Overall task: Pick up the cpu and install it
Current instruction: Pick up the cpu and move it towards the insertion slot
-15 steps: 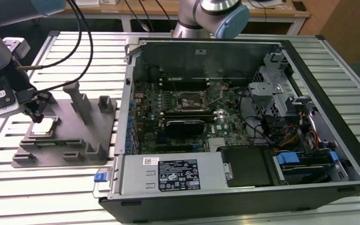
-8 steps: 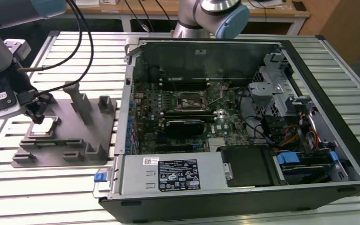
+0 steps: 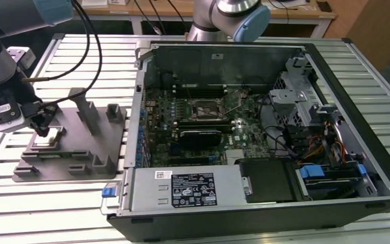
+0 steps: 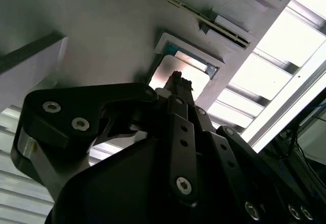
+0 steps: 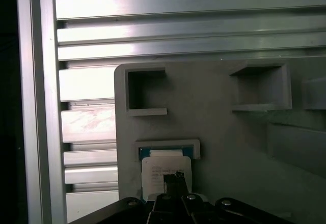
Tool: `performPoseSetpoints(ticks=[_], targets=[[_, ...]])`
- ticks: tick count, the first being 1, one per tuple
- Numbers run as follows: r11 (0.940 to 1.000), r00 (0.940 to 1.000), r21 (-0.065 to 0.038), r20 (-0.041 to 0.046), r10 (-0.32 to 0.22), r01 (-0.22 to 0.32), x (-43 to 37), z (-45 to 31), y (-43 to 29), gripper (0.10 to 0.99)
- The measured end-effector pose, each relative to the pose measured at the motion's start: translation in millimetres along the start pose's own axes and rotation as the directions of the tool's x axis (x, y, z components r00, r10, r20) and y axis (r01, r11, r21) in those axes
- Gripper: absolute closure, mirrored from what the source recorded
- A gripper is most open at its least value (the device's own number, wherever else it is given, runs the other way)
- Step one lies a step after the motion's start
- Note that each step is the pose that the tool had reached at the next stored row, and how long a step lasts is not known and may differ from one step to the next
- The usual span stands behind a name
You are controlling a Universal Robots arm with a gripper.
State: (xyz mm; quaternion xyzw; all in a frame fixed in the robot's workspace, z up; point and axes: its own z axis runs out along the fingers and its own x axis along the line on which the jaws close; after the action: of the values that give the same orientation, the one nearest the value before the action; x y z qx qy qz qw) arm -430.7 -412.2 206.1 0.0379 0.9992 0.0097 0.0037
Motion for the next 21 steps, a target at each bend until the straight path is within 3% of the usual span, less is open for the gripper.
performPoseSetpoints(ticks=[7, 11, 12, 14, 15, 17, 19, 20, 21], targets=[[1.0, 1.0, 0.0, 0.0, 0.0, 0.0, 0.0, 0.1, 0.0, 0.973], [1.0, 1.0, 0.0, 0.0, 0.0, 0.0, 0.0, 0.1, 0.0, 0.733], [1.0, 1.0, 0.0, 0.0, 0.0, 0.0, 0.0, 0.1, 0.0, 0.733], [1.0, 1.0, 0.0, 0.0, 0.0, 0.0, 0.0, 0.1, 0.0, 0.616], [1.0, 1.0, 0.0, 0.0, 0.0, 0.0, 0.0, 0.2, 0.0, 0.616], [1.0, 1.0, 0.0, 0.0, 0.0, 0.0, 0.0, 0.2, 0.0, 0.502], [1.0, 1.0, 0.0, 0.0, 0.0, 0.0, 0.0, 0.2, 0.0, 0.502], [1.0, 1.0, 0.0, 0.0, 0.0, 0.0, 0.0, 0.2, 0.0, 0.439], [1.0, 1.0, 0.0, 0.0, 0.0, 0.0, 0.0, 0.2, 0.0, 0.439]])
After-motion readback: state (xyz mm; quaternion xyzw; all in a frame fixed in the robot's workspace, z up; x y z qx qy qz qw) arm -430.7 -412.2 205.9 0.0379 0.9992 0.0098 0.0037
